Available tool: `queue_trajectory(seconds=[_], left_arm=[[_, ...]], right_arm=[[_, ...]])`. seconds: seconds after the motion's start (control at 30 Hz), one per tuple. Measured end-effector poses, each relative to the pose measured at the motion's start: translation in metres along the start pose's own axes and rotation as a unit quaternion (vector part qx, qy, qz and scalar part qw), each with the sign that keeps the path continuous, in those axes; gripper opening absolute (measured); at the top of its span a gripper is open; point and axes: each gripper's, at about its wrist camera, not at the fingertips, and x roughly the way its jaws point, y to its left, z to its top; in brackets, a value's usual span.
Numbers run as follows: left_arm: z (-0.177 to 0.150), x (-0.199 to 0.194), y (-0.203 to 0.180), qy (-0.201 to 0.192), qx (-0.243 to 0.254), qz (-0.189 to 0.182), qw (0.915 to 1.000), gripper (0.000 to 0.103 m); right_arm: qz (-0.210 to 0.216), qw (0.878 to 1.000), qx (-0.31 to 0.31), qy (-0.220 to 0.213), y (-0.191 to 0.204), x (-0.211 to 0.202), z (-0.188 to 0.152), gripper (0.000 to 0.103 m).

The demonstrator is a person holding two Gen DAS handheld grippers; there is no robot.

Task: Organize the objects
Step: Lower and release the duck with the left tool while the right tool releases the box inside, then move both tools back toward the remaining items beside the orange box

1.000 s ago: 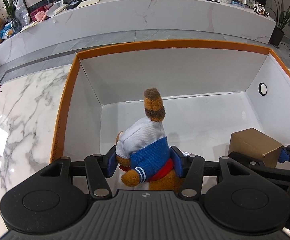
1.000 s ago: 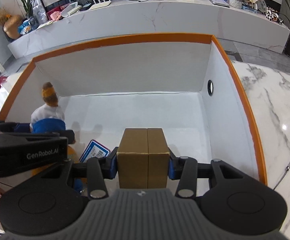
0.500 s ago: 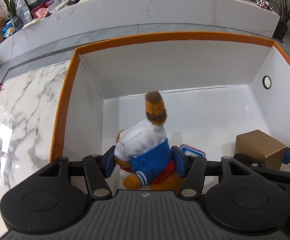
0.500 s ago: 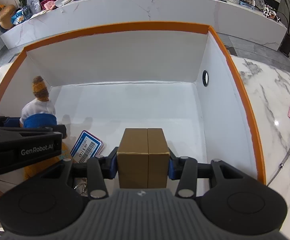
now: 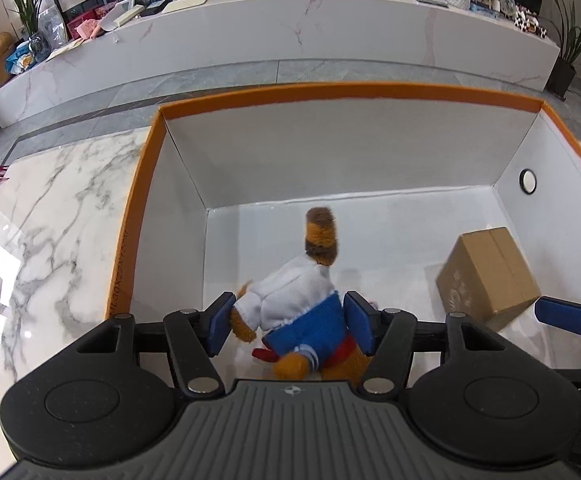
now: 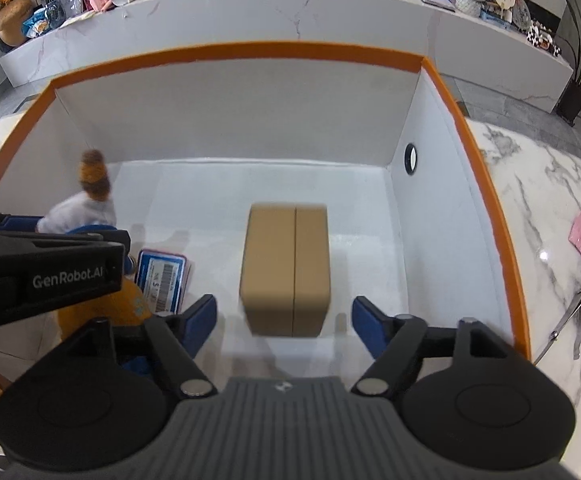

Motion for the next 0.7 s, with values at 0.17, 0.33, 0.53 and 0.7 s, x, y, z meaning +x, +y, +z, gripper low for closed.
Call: queue_trajectory(seconds=[0.17,0.33,0.53,0.7], left_arm=[[0.003,-0.012,0.005,-0.02,-0.014,-0.014,0.9996,0.07],[0.004,-0.023,0.007,-0.034,-0.019,-0.022,0.999,0.07],[0.002,-0.041,0.009,-0.048,-0.024,-0.037,0.9979,0.07],[-0.004,-0.069,0.013,-0.067,-0.017,-0.053,0.9962,0.07]], right_arm=[[0.011,1.0,0.009,-0.026,0.002,-0.01,0.003,0.084],[0.012,0.999,0.001,-0.04,-0.003,-0.02,-0.001,0.086],[0.019,0.998,-0.007,-0.057,0.001,-0.032,0.002,0.088],[0.014,0.997,-0.014,-0.078,0.006,-0.062,-0.006,0.089]])
